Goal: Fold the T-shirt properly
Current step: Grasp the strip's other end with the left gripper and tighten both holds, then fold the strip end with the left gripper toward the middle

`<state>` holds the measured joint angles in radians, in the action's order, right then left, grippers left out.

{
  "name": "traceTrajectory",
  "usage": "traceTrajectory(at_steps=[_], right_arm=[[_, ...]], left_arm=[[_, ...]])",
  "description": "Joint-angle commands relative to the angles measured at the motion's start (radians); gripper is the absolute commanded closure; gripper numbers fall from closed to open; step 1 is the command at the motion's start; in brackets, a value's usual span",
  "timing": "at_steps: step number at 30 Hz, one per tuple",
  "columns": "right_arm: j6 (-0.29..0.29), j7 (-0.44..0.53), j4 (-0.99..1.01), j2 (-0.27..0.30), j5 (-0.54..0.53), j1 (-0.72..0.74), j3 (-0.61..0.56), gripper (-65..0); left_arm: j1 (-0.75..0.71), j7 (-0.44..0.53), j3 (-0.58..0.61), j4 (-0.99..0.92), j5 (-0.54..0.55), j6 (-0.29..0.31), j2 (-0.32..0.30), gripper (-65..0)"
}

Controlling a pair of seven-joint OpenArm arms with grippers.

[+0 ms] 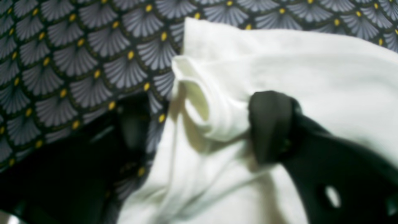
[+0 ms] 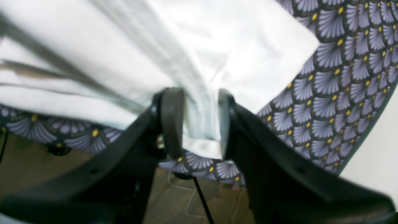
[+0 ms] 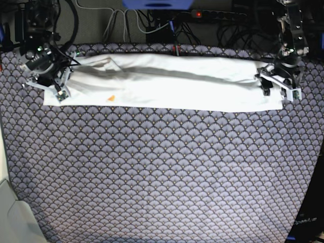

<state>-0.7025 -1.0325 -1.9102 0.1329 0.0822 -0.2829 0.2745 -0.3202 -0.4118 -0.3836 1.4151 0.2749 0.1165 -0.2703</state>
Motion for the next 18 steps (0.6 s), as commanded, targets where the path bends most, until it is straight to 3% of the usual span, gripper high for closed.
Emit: traceTrajectory(at_steps=[1, 4, 7, 13, 18], right_arm=[[0.004, 0.007, -0.015, 0.009, 0.004, 0.006, 0.004, -19.8], [0.004, 0.007, -0.015, 0.009, 0.004, 0.006, 0.004, -19.8], [0.004, 0.007, -0.015, 0.009, 0.004, 0.006, 0.004, -19.8], [0.004, 0.007, -0.015, 0.009, 0.006, 0.006, 0.004, -19.8], [0.004, 0.007, -0.015, 0.009, 0.006, 0.006, 0.004, -19.8]], left_arm=[[-0.018, -0.12, 0.007, -0.024, -0.067, -0.025, -0.001, -34.4], [-0.018, -0.12, 0.007, -0.026, -0.067, -0.025, -0.001, -15.1], [-0.018, -0.12, 0.004, -0.026, -0.067, -0.025, -0.001, 0.0], [-0.021, -0.12, 0.001, -0.001, -0.065, -0.025, 0.001, -0.3], [-0.033, -0.131, 0.001, 0.224, -0.004, -0.033, 0.045, -0.3]])
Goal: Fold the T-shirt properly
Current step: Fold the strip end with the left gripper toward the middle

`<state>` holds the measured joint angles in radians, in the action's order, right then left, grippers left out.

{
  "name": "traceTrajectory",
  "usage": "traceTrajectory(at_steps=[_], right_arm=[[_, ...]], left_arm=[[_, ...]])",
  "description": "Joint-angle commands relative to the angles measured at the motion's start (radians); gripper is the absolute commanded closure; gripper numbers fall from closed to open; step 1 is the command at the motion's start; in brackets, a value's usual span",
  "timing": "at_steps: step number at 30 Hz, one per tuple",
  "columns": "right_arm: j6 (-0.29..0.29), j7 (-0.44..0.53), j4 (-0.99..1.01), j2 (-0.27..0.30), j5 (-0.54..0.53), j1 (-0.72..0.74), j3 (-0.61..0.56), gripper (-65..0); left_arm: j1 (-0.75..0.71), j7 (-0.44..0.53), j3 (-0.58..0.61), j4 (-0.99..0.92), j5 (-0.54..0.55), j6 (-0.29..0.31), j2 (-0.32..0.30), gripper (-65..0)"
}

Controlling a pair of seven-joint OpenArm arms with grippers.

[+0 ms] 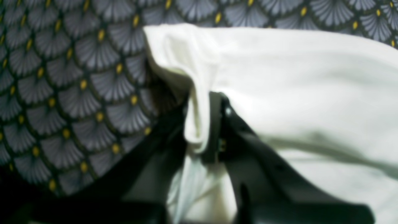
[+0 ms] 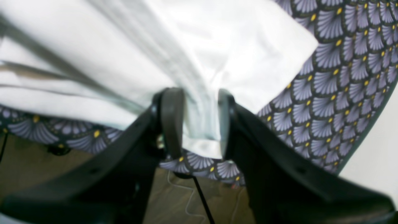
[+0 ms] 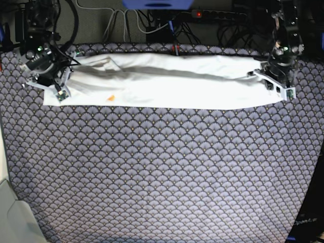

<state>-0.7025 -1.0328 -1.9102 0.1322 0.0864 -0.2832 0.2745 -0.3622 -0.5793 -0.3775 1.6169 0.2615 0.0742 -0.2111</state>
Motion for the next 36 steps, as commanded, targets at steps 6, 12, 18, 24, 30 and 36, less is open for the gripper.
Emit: traceTrajectory(at_steps=[6, 12, 18, 24, 30, 36], right_arm=[[0.004, 0.007, -0.015, 0.01, 0.002, 0.006, 0.004, -19.8], [0.004, 0.007, -0.015, 0.01, 0.002, 0.006, 0.004, -19.8], [0.004, 0.007, -0.015, 0.01, 0.002, 0.005, 0.004, -19.8], [0.004, 0.007, -0.015, 0.011, 0.002, 0.005, 0.002, -19.8], [0.004, 0.007, -0.015, 0.014, 0.002, 0.005, 0.002, -19.8], [0.004, 0.007, -0.015, 0.014, 0.002, 0.005, 0.002, -19.8]], left_arm=[[-0.014, -0.018, 0.05, 0.343, 0.005, 0.008, 0.083, -0.3], [0.042, -0.207, 0.245, 0.38, 0.006, 0.008, 0.089, -0.3], [0.078, -0.221, 0.463, 0.342, 0.005, 0.005, 0.129, -0.3], [0.139, -0.224, 0.604, 0.279, -0.009, -0.035, 0.177, -0.3], [0.18, -0.215, 0.723, 0.208, -0.024, -0.159, 0.169, -0.3], [0.188, -0.215, 0.733, 0.182, -0.021, -0.162, 0.178, -0.3]])
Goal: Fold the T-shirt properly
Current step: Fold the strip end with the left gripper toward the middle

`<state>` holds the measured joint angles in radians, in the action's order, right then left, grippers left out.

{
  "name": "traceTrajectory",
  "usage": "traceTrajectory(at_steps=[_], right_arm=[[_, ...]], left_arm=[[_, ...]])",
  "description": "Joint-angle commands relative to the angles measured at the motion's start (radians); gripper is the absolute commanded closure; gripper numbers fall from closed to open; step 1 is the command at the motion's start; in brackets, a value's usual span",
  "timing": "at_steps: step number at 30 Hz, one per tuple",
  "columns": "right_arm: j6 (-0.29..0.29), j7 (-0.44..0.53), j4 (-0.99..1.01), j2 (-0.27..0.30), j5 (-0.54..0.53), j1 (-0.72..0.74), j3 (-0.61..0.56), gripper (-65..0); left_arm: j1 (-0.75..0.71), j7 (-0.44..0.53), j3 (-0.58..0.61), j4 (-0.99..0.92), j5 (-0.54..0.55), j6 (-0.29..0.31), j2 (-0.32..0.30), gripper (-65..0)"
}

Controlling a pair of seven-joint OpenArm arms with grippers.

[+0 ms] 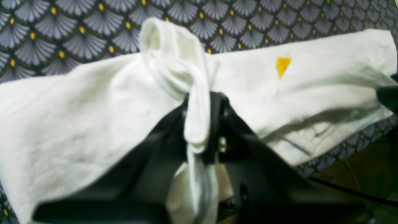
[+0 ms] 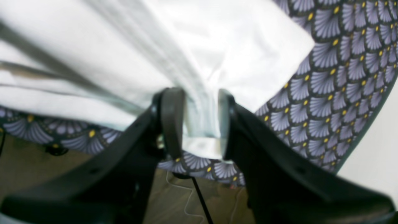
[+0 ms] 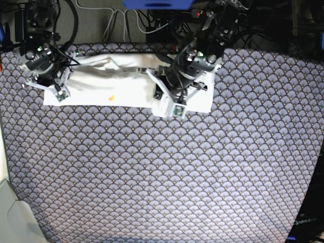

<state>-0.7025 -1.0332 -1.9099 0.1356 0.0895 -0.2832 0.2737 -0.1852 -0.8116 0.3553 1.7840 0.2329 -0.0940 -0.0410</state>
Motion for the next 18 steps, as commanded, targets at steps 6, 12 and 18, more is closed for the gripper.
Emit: traceTrajectory(at_steps=[6, 12, 18], right_arm=[[0.004, 0.008, -0.015, 0.011, -0.001, 0.005, 0.003, -20.4], [0.004, 0.008, -0.015, 0.011, -0.001, 0.005, 0.003, -24.5], [0.004, 0.008, -0.015, 0.012, -0.001, 0.005, 0.003, -28.6]], left_arm=[[0.023, 0.008, 0.0, 0.014, 0.009, 0.006, 0.005, -0.5], [0.019, 0.008, 0.015, 0.015, 0.05, 0.013, 0.006, -9.0], [0.023, 0.014, 0.041, 0.017, 0.153, 0.004, -0.001, -24.7]])
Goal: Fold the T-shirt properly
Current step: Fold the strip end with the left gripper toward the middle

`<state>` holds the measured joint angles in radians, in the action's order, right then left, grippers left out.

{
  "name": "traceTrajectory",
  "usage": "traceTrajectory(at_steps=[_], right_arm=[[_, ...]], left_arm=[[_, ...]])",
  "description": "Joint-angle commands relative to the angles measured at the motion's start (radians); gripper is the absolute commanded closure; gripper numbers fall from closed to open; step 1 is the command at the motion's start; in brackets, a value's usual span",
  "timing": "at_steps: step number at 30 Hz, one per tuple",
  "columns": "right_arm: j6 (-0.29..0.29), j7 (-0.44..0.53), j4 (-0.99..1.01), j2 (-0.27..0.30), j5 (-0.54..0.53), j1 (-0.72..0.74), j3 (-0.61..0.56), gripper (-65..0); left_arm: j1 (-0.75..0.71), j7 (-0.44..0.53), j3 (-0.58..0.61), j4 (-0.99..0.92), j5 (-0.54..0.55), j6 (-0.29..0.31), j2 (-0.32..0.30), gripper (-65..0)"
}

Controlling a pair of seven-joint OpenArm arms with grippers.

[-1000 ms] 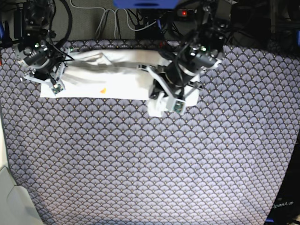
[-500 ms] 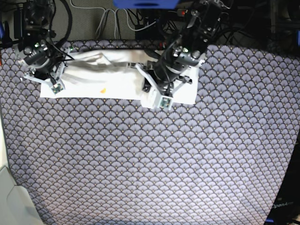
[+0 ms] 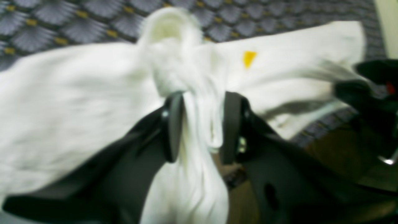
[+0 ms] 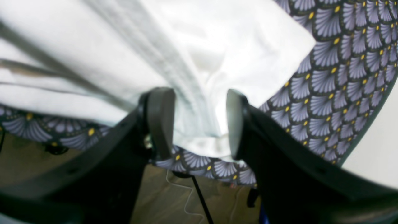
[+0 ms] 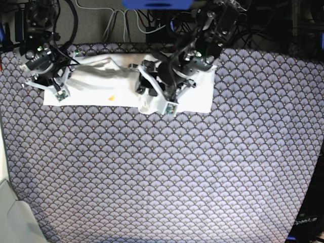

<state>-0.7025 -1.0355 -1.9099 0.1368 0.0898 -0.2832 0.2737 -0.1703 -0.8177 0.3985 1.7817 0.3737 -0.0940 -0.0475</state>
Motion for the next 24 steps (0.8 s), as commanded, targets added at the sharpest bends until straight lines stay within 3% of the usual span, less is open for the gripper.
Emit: traceTrajectory(at_steps=[1, 6, 10, 16, 21, 22, 24], right_arm=[[0.004, 0.01, -0.015, 0.011, -0.002, 0.005, 0.003, -28.6], [0.004, 0.01, -0.015, 0.011, -0.002, 0.005, 0.003, -28.5], [0.004, 0.01, -0.023, 0.013, -0.003, 0.008, 0.011, -28.5], [0.004, 0.01, -0.063, 0.021, -0.005, 0.017, 0.022, -28.5], [0.004, 0.008, -0.076, 0.019, -0.006, 0.039, 0.085, -28.7], [0.004, 0.008, -0.076, 0.019, -0.006, 0.039, 0.105, -28.7], [0.004, 0.002, -0.078, 0.017, -0.005, 0.06, 0.14, -28.8]], left_arm=[[0.01, 0.022, -0.002, 0.017, 0.018, 0.006, 0.005, -26.3], [0.008, 0.016, -0.006, 0.065, 0.049, 0.006, -0.002, -31.1], [-0.002, 0.016, -0.068, 0.151, 0.104, 0.006, -0.073, -31.6], [-0.033, 0.016, -0.276, 0.183, 0.377, 0.006, -0.21, -31.4], [-0.044, 0.014, -0.413, 0.082, 0.41, 0.006, -0.269, -30.9], [-0.045, 0.014, -0.425, 0.054, 0.403, 0.006, -0.274, -29.2], [-0.044, 0.014, -0.433, 0.004, 0.382, 0.007, -0.282, -19.9]])
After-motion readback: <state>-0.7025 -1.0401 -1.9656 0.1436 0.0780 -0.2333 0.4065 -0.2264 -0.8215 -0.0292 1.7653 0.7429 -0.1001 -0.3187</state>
